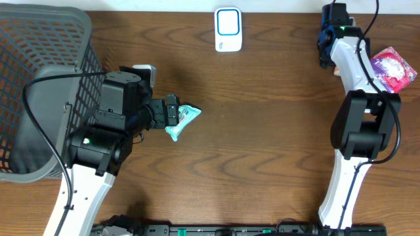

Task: Scan the item barcode
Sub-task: 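Carry the orange packet right and set it beside the red packet, then move the right gripper to the green wipes packet and grasp it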

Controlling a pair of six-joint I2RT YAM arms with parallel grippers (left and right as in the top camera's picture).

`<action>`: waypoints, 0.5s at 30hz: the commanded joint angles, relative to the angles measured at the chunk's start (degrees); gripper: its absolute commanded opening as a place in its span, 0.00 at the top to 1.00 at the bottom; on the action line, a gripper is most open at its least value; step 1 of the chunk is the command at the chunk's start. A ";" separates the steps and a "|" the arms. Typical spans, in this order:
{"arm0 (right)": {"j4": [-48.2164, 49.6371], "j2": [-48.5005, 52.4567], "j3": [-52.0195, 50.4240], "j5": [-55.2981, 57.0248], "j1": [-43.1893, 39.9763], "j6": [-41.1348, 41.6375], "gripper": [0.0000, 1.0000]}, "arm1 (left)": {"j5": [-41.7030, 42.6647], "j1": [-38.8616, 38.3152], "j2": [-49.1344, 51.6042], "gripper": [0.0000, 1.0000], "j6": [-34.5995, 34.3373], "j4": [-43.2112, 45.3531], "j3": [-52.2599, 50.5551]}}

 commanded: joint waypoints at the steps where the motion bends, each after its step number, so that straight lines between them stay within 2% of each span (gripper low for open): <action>1: -0.09 -5.86 0.44 -1.66 2.58 3.19 0.01 | 0.33 0.24 -0.07 0.02 0.33 -0.02 0.48; 7: -1.73 -12.68 0.44 -15.91 7.85 3.19 0.01 | 0.33 0.24 -0.07 0.02 0.33 -0.02 0.48; 12: -5.64 -16.90 0.44 -38.16 13.92 3.17 0.01 | 0.33 0.24 -0.07 0.02 0.33 -0.02 0.48; 15: -7.74 -17.14 0.44 -47.01 17.53 3.17 0.01 | 0.33 0.24 -0.07 0.02 0.33 -0.02 0.48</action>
